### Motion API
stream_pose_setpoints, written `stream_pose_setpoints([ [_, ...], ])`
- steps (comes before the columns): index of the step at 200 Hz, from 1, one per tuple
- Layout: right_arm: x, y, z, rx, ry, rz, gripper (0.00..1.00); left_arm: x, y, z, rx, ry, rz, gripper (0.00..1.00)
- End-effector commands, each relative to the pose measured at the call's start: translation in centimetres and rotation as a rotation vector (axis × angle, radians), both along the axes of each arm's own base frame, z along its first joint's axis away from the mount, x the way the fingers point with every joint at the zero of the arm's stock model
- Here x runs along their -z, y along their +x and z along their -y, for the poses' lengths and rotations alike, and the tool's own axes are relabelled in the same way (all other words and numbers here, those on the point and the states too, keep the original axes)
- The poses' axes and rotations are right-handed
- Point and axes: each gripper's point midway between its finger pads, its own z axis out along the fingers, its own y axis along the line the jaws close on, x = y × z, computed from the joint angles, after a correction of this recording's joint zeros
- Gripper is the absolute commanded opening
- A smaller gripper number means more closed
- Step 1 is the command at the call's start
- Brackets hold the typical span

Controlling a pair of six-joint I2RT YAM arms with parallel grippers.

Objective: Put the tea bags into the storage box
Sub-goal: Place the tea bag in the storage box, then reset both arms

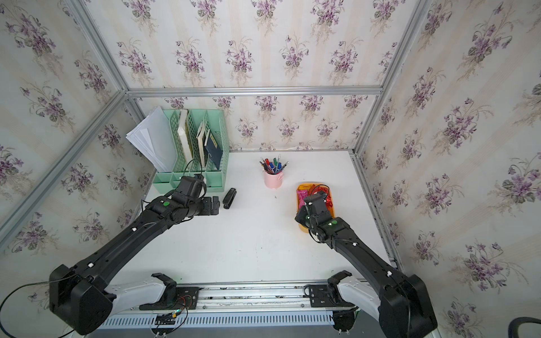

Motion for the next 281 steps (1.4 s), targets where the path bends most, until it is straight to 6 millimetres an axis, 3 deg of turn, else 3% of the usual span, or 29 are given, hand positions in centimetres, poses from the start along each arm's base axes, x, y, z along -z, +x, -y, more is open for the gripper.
stream_pose_setpoints([
  [1, -3.0, 0.5, 2.1, 0.090, -0.042, 0.099, 0.35, -0.4, 0.6, -1.8, -0.004, 0.080, 0.047, 0.99],
  [21, -4.3, 1.3, 5.1, 0.184, -0.110, 0.166, 0.53, -0.3, 1.4, -3.7, -0.030, 0.129, 0.082, 0.99],
  [41, -3.5, 2.7, 8.6, 0.266, -0.192, 0.188, 0.69, 0.3, 2.5, -5.9, -0.067, 0.168, 0.104, 0.99],
  [75, -0.9, 5.3, 15.1, 0.383, -0.271, 0.186, 0.75, 2.2, 4.5, -10.0, -0.149, 0.236, 0.140, 0.99],
  [112, 1.0, 6.4, 18.3, 0.437, -0.442, 0.246, 0.76, 3.3, 5.8, -13.7, -0.237, 0.321, 0.223, 0.99],
  [145, 1.2, 8.2, 17.4, 0.370, -0.451, 0.339, 0.77, 5.5, 6.8, -13.9, -0.195, 0.372, 0.203, 0.99],
  [165, 0.7, 9.5, 16.3, 0.299, -0.451, 0.398, 0.77, 5.8, 7.6, -13.7, -0.190, 0.366, 0.271, 0.99],
  [194, -0.6, 9.6, 16.1, 0.248, -0.554, 0.525, 0.78, 6.3, 8.5, -13.6, -0.189, 0.362, 0.336, 0.99],
  [199, -0.6, 9.5, 16.1, 0.242, -0.573, 0.533, 0.78, 7.3, 8.6, -13.6, -0.186, 0.370, 0.309, 0.99],
  [211, -0.9, 9.1, 16.4, 0.248, -0.609, 0.575, 0.79, 6.7, 9.4, -13.5, -0.185, 0.368, 0.362, 0.99],
  [237, -0.5, 9.0, 16.1, 0.259, -0.564, 0.619, 0.80, 7.7, 10.7, -12.9, -0.156, 0.354, 0.375, 0.99],
  [240, -0.9, 8.9, 15.7, 0.244, -0.560, 0.654, 0.81, 7.7, 10.6, -12.9, -0.155, 0.350, 0.361, 0.99],
  [246, -0.4, 8.8, 14.9, 0.200, -0.553, 0.671, 0.97, 7.4, 10.6, -12.9, -0.160, 0.345, 0.379, 0.99],
  [249, -0.3, 8.6, 14.7, 0.195, -0.556, 0.684, 1.00, 7.3, 10.6, -12.9, -0.161, 0.346, 0.393, 0.99],
  [269, -0.6, 7.8, 14.0, 0.186, -0.579, 0.783, 1.00, 7.0, 9.6, -12.9, -0.172, 0.328, 0.451, 0.99],
  [281, 0.1, 8.1, 13.9, 0.170, -0.570, 0.726, 1.00, 7.0, 9.3, -13.0, -0.177, 0.328, 0.467, 0.99],
])
